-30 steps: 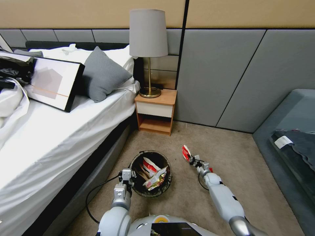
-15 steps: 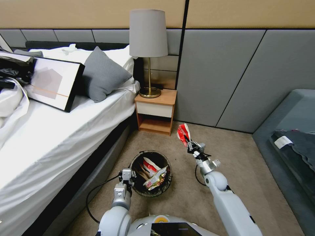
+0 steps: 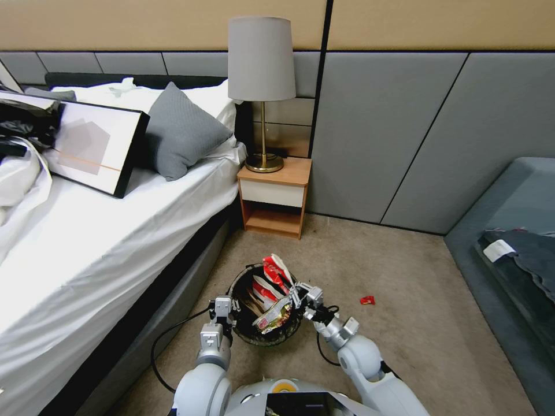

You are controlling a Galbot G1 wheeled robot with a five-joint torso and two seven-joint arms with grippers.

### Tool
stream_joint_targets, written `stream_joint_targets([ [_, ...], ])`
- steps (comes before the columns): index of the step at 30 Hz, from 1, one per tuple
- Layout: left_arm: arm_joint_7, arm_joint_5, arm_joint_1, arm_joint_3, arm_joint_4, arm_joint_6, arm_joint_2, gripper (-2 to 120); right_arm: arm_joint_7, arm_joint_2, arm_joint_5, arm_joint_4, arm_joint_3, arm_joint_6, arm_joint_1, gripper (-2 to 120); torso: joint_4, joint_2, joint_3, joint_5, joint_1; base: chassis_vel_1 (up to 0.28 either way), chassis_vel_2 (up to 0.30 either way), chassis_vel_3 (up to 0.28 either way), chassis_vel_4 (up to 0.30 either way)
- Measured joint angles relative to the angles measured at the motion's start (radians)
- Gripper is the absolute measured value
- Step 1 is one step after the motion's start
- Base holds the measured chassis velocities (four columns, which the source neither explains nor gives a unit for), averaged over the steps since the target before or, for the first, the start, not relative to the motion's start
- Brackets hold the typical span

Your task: Pick up the trash bin, then pick up the garbage from the floor and place it into the trash bin.

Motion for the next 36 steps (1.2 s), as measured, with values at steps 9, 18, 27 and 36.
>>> stream_joint_targets([
  [9,0.001,0.004,0.005,0.008,0.001,-0.001,-0.002,2,0.003,0.01,-0.007,-0.074,-0.009,-0.001,0.022,0,0.0,0.0,0.0,0.0001,0.0,0.0,0.0,0.0,0.0],
  [18,0.0,0.006,0.0,0.008,0.002,-0.001,-0.003,2,0.026,0.014,-0.041,-0.104,-0.02,-0.006,0.023,2,0.0,0.0,0.0,0.0,0.0,0.0,0.0,0.0,0.0],
  [27,0.002,0.005,-0.002,0.011,0.004,-0.001,-0.005,2,0.036,0.008,-0.088,-0.108,-0.041,0.005,0.007,33,0.0,0.0,0.0,0.0002,0.0,0.0,0.0,0.0,0.0],
  [36,0.003,0.005,-0.007,0.012,0.007,-0.001,-0.01,2,0.04,0.005,-0.1,-0.102,-0.039,0.018,0.0,69,0.0,0.0,0.0,0.0,0.0,0.0,0.0,0.0,0.0],
])
